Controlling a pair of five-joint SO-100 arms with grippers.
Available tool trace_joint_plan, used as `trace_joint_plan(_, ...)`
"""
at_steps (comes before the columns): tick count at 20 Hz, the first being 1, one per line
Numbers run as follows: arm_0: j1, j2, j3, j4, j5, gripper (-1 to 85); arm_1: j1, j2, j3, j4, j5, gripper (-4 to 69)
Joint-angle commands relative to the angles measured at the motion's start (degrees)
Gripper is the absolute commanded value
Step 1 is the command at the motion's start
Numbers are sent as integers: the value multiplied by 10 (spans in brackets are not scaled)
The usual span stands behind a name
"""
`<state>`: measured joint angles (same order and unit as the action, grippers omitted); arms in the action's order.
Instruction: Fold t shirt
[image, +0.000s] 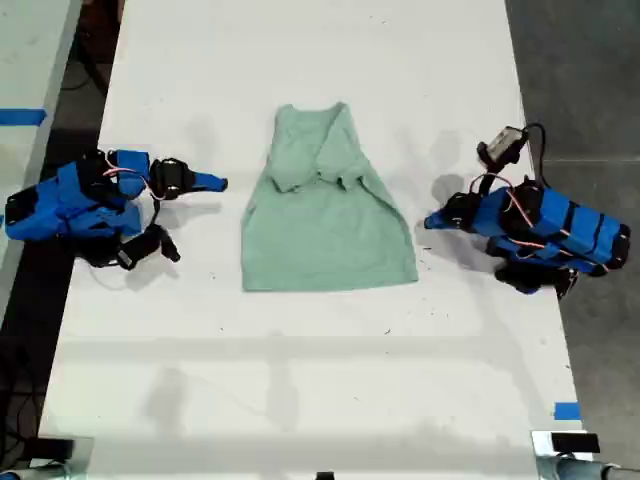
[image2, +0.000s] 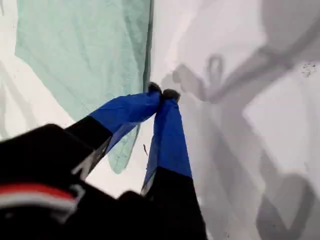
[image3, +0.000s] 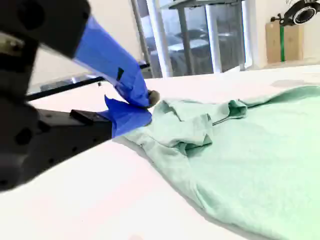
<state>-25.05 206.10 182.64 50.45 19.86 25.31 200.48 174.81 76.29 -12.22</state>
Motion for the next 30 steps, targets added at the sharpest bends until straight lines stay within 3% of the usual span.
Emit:
trace_joint_plan(1,-21,4,-2,45,-35,0,3,6,-2,38,18,1)
trace_joint_plan(6,-23,4,-1,45,-35,0,6,-15,-40,32,-18,2)
trace_joint_plan(10,-24,4,-1,44,-35,0,-32,-464,-308,-15,-34,2)
trace_joint_plan(13,-24,4,-1,45,-36,0,-69,-574,-374,-59,-19,157)
trace_joint_plan(18,-24,4,-1,45,-36,0,-94,-690,-413,-91,-27,200)
trace_joint_plan(21,-24,4,-1,45,-37,0,-96,-767,-399,-148,-35,206)
trace_joint_plan(22,-24,4,-1,45,-37,0,-90,-798,-388,-171,-43,143)
trace_joint_plan(23,-24,4,-1,45,-37,0,-83,-822,-388,-167,-38,2)
trace_joint_plan(26,-23,4,-1,45,-37,0,-77,-768,-399,-121,-18,3)
trace_joint_plan(30,-23,4,-1,45,-37,0,-80,-745,-575,-24,-67,4)
